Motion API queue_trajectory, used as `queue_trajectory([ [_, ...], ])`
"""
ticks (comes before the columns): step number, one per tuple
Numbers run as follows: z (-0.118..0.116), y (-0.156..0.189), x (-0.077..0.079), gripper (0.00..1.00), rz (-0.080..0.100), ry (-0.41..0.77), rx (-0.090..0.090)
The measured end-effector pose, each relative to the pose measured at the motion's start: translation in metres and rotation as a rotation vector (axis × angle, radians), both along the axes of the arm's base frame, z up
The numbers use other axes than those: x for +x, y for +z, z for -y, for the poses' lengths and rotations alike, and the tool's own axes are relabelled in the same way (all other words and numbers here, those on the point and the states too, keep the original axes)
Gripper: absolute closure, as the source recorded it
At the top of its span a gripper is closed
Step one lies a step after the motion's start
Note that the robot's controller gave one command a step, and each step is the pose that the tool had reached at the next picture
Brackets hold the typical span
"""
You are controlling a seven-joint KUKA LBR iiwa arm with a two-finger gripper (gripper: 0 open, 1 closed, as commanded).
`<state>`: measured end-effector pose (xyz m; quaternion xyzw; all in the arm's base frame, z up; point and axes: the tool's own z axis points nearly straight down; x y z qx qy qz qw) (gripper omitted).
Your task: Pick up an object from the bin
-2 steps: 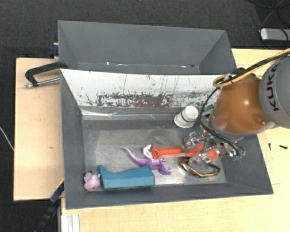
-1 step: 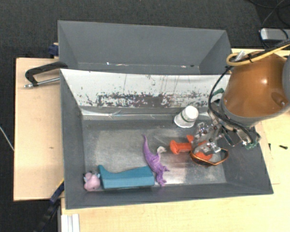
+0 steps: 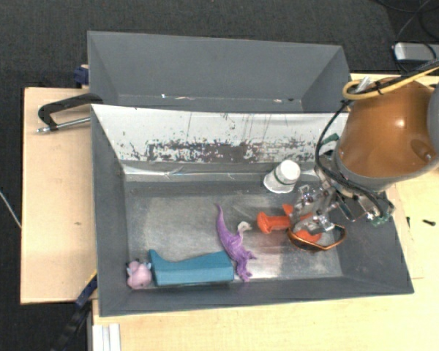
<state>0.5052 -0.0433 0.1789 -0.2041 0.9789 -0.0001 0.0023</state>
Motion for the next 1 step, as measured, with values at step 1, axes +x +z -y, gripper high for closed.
queue_trajectory([
  [1,0.001,0.0404,0.0108,1.0,-0.008,0.031,0.001],
])
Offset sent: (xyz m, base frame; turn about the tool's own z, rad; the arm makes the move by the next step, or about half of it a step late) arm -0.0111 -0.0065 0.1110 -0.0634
